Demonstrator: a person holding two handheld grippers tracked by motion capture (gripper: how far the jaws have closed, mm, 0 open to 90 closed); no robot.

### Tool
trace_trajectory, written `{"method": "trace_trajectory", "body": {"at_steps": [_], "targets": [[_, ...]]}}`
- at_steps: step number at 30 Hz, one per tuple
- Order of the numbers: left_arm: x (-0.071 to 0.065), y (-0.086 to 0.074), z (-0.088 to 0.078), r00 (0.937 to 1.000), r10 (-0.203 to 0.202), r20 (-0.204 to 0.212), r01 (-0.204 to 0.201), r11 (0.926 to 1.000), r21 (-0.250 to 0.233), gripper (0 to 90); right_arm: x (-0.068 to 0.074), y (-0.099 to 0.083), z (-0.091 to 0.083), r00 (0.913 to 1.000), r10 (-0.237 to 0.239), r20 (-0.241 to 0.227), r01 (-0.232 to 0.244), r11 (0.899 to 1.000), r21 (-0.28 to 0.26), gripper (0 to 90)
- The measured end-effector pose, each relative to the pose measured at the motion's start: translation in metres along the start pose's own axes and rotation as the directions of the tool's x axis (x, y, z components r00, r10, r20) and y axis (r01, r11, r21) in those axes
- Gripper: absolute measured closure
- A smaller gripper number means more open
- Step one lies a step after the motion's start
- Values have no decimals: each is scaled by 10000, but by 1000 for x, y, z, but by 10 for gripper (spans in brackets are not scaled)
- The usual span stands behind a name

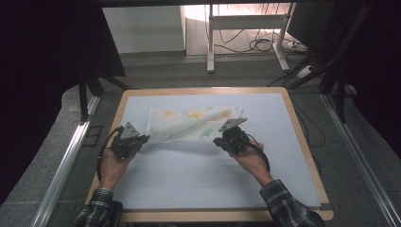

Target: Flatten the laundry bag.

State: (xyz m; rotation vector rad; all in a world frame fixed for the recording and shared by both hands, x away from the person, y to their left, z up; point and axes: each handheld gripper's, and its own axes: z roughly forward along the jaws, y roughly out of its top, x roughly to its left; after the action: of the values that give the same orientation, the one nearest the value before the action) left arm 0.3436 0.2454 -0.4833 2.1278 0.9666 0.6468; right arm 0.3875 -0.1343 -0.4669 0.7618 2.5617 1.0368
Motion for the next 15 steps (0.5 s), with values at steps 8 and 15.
{"method": "trace_trajectory", "body": {"at_steps": [8, 15], "targets": [[30, 25, 20, 9966, -583, -590, 582, 9983, -28, 881, -41, 3, -18, 9937, 728, 855, -699, 9969, -373, 872], [53, 38, 47, 9882, -1242, -898, 1308, 9889, 710, 800, -64, 10, -15, 9852, 1228, 1194, -1178, 9919, -481, 873]]}}
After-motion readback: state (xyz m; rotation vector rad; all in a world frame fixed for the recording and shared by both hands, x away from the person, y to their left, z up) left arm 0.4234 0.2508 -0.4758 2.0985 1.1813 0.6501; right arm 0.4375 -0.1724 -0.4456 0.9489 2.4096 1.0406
